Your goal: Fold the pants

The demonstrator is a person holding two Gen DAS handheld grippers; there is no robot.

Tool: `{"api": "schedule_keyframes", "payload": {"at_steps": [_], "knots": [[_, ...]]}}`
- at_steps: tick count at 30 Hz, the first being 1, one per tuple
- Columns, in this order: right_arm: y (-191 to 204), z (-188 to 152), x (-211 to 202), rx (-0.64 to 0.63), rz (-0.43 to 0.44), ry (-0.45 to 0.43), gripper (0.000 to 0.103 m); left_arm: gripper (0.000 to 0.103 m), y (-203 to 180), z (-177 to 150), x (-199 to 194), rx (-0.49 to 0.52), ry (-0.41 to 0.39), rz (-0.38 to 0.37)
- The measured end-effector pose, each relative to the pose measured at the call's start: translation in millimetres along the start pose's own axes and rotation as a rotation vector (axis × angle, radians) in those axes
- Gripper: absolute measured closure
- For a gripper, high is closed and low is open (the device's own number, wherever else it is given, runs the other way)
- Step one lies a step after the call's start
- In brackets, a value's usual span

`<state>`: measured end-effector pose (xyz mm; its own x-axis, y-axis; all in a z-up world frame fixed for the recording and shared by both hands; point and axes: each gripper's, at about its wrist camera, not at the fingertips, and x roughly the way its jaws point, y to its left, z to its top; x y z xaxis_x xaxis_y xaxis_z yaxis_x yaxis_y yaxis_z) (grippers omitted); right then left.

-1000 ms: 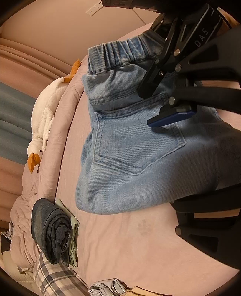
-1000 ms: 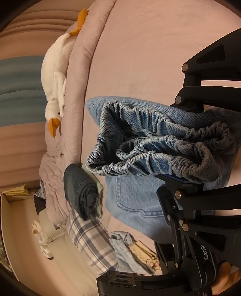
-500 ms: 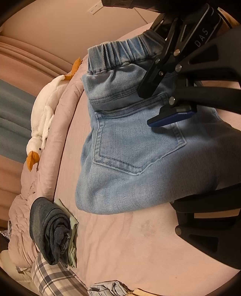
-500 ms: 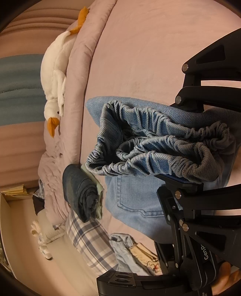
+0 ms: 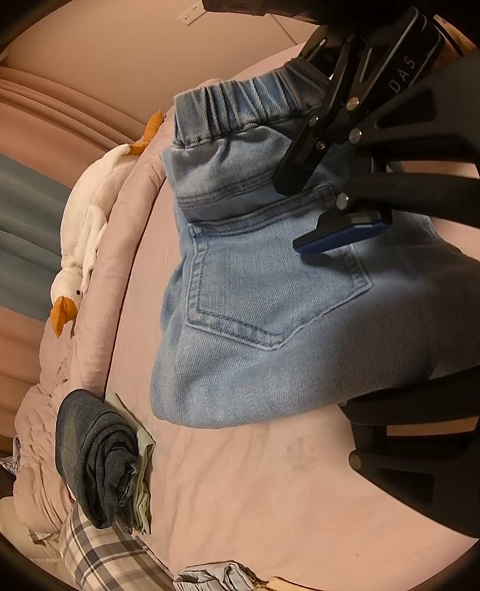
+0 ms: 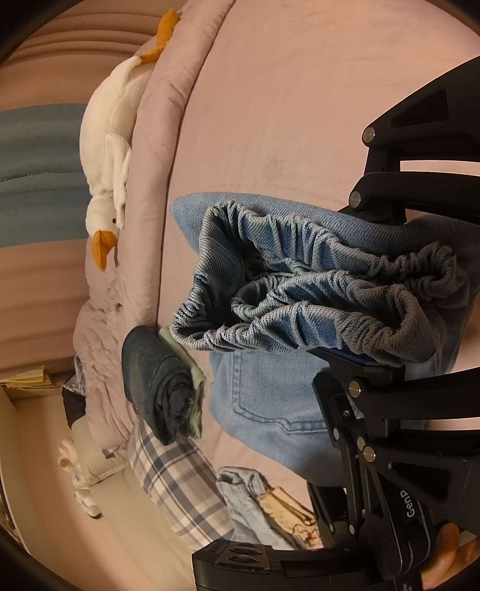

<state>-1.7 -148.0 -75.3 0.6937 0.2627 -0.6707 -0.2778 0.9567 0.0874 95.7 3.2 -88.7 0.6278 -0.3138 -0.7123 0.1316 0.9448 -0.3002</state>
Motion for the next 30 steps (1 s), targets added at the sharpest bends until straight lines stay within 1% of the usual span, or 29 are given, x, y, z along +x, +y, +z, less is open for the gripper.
{"api": "schedule_keyframes", "payload": {"at_steps": [30], "knots": [[1.6, 0.0, 7.6, 0.002, 0.001, 0.007, 0.052, 0.053, 6.0, 6.2, 4.0, -0.004, 0.010, -0.002]]}}
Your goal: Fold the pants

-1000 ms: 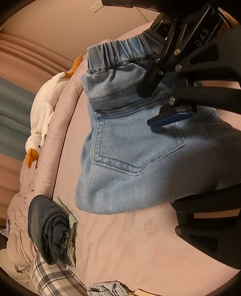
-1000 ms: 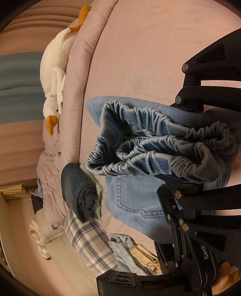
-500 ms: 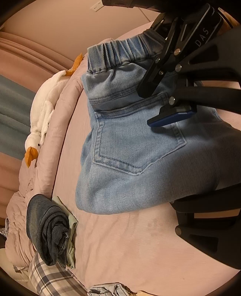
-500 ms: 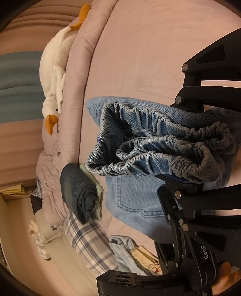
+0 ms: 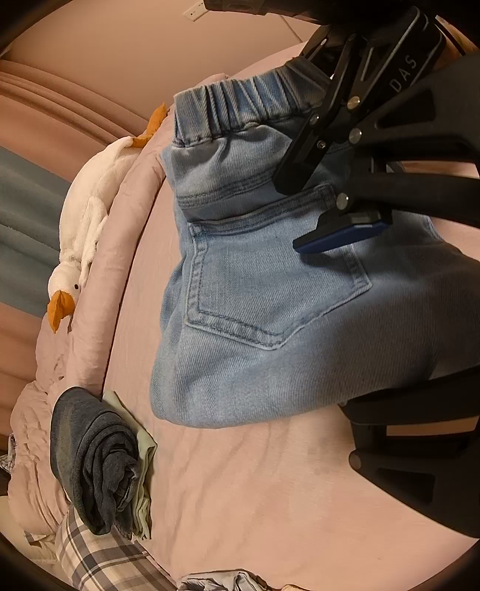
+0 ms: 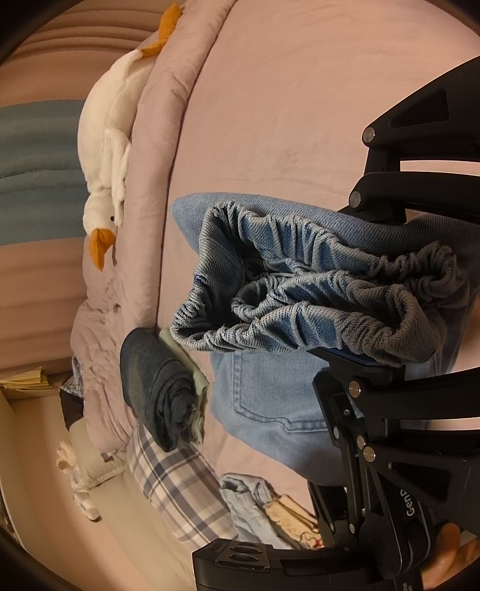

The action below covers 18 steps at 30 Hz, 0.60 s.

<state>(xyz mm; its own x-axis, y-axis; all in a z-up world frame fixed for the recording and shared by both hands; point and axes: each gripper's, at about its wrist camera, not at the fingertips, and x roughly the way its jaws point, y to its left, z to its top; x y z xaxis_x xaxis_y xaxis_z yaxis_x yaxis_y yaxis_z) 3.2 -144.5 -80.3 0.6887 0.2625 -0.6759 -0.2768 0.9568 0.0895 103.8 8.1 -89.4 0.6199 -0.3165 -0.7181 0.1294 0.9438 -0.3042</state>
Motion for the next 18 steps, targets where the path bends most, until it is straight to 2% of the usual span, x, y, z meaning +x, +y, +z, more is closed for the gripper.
{"api": "schedule_keyframes", "payload": {"at_steps": [18], "knots": [[-1, -1, 2, 0.001, -0.002, -0.015, 0.052, 0.053, 11, 16, 3, 0.011, -0.007, -0.006]]}}
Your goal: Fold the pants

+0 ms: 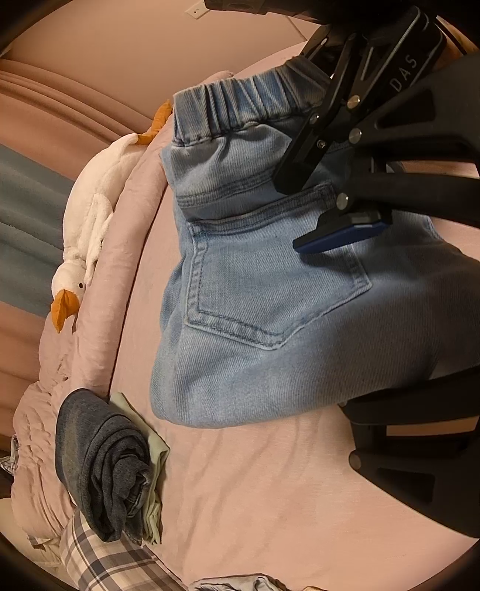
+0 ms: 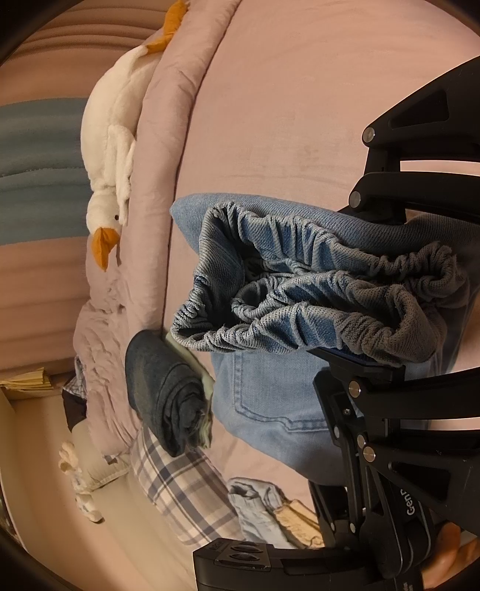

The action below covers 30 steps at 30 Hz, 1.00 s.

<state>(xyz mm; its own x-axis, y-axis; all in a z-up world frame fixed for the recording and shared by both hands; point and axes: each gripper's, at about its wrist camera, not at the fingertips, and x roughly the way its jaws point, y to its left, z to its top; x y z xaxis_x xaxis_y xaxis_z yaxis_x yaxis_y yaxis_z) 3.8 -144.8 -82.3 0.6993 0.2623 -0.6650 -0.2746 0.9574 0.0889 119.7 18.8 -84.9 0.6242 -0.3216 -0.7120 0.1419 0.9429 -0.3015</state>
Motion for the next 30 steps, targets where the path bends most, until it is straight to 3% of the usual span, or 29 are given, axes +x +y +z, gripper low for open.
{"api": "schedule_keyframes", "payload": {"at_steps": [30], "knots": [[-14, 23, 13, 0.017, -0.012, -0.014, 0.052, 0.053, -1, 29, 18, 0.023, 0.005, 0.003]]}}
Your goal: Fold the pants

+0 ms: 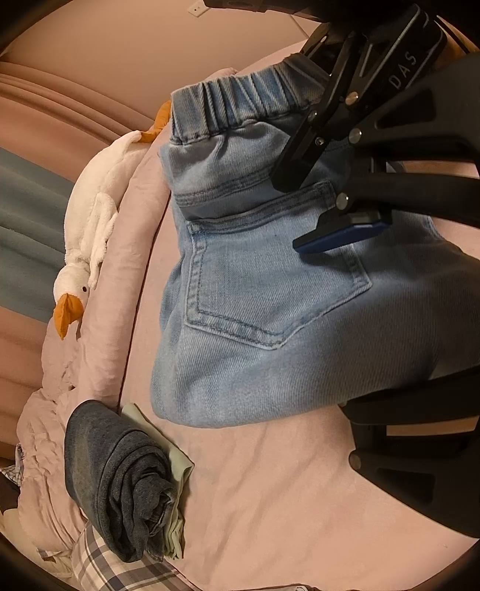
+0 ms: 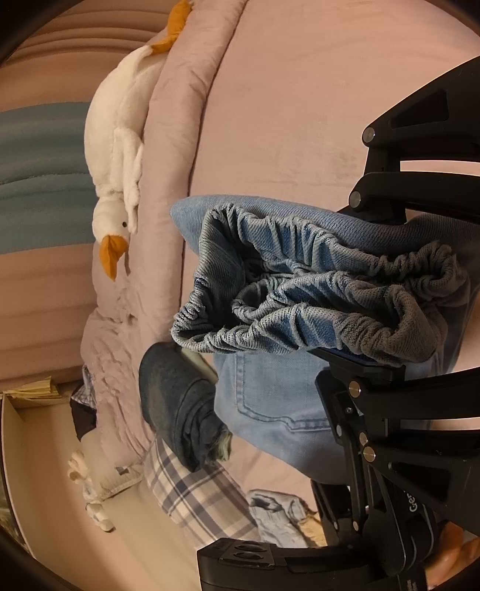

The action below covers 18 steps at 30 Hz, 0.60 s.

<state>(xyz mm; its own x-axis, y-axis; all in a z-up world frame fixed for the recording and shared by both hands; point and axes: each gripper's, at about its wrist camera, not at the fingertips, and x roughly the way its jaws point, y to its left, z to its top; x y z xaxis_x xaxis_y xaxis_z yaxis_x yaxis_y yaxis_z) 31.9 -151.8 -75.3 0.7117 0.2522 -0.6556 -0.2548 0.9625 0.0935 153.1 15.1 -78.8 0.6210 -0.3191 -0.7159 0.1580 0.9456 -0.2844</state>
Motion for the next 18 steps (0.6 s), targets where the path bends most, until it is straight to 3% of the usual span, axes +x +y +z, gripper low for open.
{"api": "schedule_keyframes", "payload": {"at_steps": [18], "knots": [[-3, 2, 13, 0.010, 0.000, 0.032, 0.052, 0.053, 5, 2, 20, -0.003, 0.031, 0.009]]}}
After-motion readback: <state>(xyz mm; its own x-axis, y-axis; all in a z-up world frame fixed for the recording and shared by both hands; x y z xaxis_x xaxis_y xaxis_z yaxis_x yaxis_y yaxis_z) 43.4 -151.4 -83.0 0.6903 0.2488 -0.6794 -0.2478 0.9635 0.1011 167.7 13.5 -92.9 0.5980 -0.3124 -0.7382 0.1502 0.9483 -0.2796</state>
